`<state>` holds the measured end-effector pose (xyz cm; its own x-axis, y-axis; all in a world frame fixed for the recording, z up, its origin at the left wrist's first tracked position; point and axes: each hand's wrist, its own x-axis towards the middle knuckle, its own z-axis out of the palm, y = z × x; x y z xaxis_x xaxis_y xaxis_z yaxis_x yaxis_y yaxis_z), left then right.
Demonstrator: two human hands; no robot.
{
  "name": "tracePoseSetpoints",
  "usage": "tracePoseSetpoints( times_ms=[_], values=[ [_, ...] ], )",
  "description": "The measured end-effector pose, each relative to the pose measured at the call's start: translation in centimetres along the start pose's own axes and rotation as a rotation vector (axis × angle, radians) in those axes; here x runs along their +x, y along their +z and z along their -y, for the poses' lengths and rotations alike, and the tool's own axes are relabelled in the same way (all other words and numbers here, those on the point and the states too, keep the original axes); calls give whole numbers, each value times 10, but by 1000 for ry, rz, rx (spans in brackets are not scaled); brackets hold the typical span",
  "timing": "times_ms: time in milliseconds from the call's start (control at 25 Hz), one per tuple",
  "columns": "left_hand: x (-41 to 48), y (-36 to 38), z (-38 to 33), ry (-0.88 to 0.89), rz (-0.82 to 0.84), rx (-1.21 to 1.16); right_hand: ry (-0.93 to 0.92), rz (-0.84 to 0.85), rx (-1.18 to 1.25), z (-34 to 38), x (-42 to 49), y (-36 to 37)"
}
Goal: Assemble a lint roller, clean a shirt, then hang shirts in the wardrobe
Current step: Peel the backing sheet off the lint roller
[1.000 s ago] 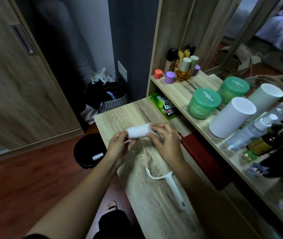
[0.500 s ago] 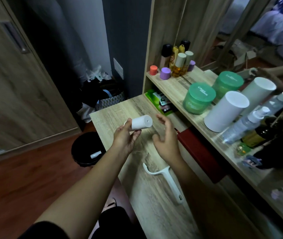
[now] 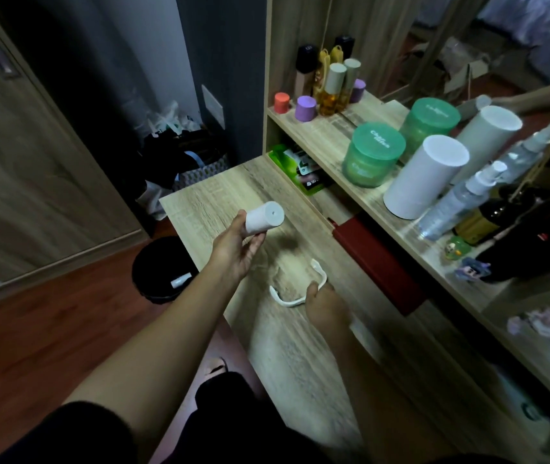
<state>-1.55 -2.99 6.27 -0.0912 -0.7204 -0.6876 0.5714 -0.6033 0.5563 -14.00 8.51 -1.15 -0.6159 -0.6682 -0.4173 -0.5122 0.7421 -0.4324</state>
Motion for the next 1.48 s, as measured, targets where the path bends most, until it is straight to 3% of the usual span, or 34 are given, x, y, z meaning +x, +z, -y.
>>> tracePoseSetpoints(
  times_ms=[200,400,800,1160,1480],
  values=[
    [2,-16,-10,19,62,142,-414,-116,110,34,-18,-53],
    [3,-26,-16,107,149,458,-696,-194,-151,62,-20,-95],
    [-8,-33,-10,126,321,529,-717,-152,-211,70,-11,-88],
    [-25,-25,5,91,405,392,-670,-115,-201,77,-14,-86],
    [-36,-13,13,154,323,560,-567,-113,-128,85,-21,-82]
  ],
)
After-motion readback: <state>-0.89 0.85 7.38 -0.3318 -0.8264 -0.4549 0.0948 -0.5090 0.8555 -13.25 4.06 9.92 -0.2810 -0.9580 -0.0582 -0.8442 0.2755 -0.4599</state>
